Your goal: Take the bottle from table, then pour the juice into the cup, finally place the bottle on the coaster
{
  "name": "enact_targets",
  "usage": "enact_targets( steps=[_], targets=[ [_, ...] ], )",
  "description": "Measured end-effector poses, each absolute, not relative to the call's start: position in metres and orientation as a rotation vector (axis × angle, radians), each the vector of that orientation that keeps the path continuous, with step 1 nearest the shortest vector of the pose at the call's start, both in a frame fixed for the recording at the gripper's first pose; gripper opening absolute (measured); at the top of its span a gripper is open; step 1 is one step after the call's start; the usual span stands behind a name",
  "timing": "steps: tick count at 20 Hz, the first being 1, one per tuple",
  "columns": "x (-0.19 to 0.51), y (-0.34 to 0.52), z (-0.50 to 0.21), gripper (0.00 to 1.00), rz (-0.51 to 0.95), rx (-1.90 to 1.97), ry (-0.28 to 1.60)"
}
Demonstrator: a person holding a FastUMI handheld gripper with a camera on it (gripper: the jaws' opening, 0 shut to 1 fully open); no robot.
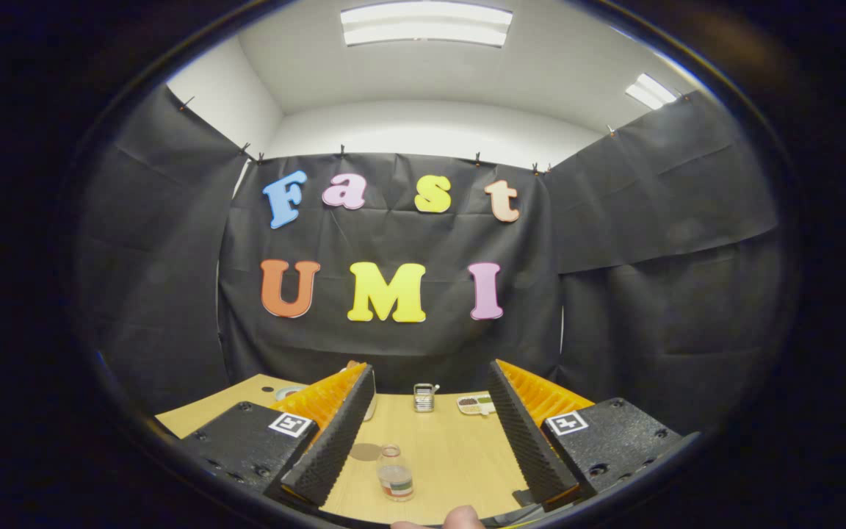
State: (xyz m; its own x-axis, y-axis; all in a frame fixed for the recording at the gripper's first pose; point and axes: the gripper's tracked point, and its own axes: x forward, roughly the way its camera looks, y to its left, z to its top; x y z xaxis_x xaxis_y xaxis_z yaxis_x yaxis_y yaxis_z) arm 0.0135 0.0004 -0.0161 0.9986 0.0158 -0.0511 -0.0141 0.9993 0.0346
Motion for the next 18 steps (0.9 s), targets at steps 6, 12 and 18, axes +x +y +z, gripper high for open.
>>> enact_targets(
  steps=[6, 12, 18],
  targets=[
    [0.013, 0.002, -0.017, 1.00, 0.016, 0.031, 0.055],
    [0.014, 0.008, -0.022, 1.00, 0.040, 0.023, 0.056],
    [0.021, 0.009, -0.034, 1.00, 0.050, 0.029, 0.065]
  ],
)
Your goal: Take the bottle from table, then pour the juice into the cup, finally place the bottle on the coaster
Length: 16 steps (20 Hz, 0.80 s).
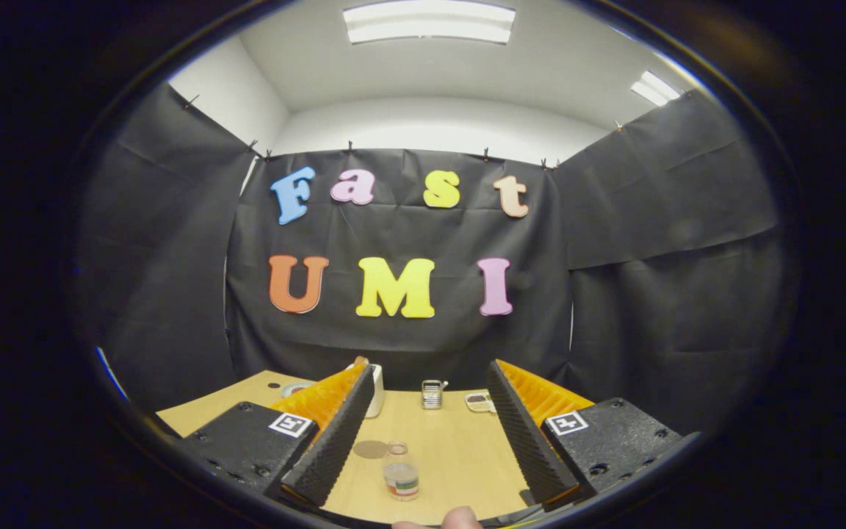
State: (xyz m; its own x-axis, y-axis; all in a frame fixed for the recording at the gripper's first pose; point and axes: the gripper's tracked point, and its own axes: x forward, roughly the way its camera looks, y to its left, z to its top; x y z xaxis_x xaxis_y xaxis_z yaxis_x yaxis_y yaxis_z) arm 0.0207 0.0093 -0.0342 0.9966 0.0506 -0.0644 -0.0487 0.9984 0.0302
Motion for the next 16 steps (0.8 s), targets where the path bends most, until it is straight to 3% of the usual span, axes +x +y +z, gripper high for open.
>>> enact_targets(
  steps=[16],
  targets=[
    [0.049, 0.044, -0.202, 1.00, 0.142, 0.055, 0.210]
  ],
)
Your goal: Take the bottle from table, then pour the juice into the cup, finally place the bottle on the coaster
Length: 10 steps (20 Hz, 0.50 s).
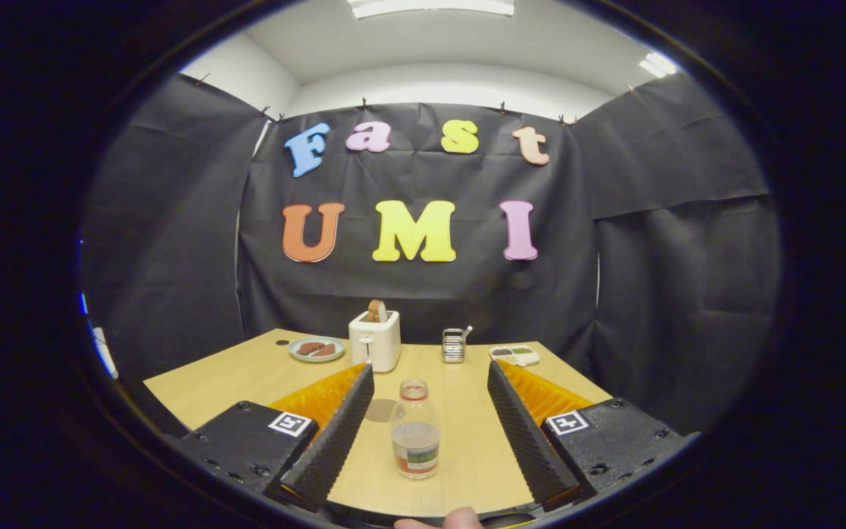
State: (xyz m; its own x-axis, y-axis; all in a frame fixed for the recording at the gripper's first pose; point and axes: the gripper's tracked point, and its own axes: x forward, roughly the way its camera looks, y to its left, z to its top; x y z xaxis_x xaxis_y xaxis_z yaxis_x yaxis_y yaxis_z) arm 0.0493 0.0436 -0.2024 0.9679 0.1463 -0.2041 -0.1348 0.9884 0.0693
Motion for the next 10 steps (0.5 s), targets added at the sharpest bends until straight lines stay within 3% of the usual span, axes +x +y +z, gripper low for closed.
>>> enact_targets(
  steps=[10],
  targets=[
    [0.061, 0.061, -0.330, 1.00, 0.161, 0.057, 0.389]
  ],
)
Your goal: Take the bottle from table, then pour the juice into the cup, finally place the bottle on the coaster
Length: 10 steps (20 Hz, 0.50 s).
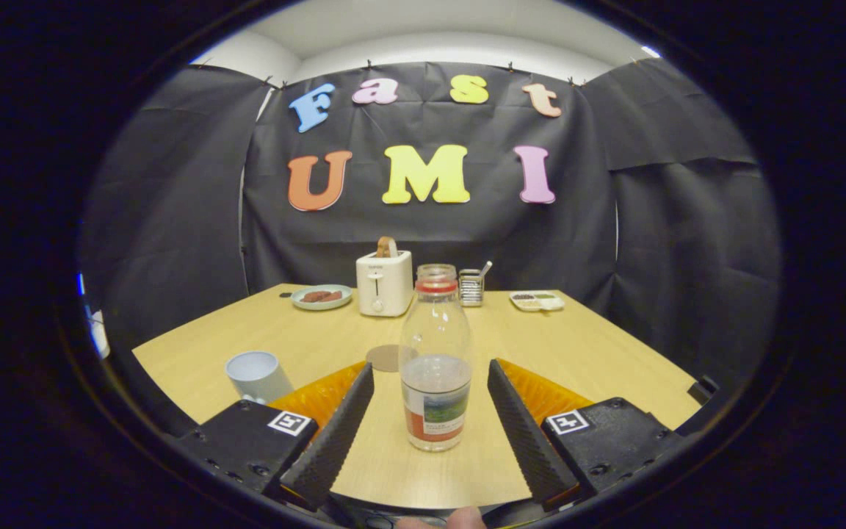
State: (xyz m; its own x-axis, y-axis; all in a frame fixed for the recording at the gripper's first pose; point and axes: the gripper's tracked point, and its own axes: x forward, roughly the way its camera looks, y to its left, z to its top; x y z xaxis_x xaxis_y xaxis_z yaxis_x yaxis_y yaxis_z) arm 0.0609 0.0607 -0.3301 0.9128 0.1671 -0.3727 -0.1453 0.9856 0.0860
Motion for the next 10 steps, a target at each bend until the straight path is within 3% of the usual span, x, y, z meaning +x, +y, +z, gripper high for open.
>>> enact_targets(
  steps=[10],
  targets=[
    [0.097, 0.072, -0.379, 1.00, 0.143, 0.188, 0.494]
  ],
)
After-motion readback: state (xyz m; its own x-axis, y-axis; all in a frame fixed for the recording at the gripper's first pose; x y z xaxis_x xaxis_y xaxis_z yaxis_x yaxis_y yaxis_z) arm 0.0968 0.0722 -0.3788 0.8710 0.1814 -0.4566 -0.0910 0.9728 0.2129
